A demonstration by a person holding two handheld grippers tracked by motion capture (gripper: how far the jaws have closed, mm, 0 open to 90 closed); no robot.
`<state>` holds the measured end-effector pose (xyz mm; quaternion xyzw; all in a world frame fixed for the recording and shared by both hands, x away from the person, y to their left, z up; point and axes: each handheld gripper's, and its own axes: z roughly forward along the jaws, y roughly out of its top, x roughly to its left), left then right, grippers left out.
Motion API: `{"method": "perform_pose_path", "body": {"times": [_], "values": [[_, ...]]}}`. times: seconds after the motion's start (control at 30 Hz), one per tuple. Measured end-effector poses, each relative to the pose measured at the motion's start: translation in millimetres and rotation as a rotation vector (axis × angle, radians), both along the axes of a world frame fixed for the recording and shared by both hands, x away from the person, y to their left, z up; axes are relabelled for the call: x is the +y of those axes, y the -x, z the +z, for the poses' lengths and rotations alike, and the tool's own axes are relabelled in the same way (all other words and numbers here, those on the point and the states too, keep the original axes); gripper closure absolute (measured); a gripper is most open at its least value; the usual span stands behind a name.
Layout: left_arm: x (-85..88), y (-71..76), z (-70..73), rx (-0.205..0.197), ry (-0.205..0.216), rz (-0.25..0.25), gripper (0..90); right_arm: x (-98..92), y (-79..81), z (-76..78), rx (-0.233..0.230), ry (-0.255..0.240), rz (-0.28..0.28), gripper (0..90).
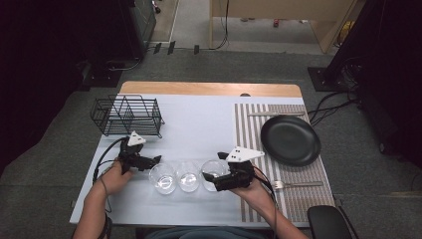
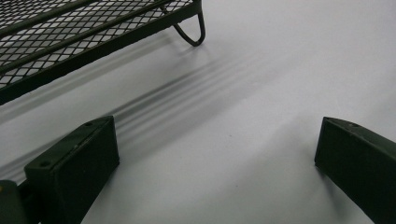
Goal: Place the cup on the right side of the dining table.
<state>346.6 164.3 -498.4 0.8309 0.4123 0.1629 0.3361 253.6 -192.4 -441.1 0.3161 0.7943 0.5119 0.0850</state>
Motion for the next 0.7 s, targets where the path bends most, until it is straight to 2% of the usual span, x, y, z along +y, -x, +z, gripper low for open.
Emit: {"method": "perform_pose_path", "body": {"times": [0.7], "values": [[0.0,0.0,0.0,0.000,0.000,0.000,0.0,8.1,3.7,-11.8,-0.020,0.039,0.026,13.7]]}}
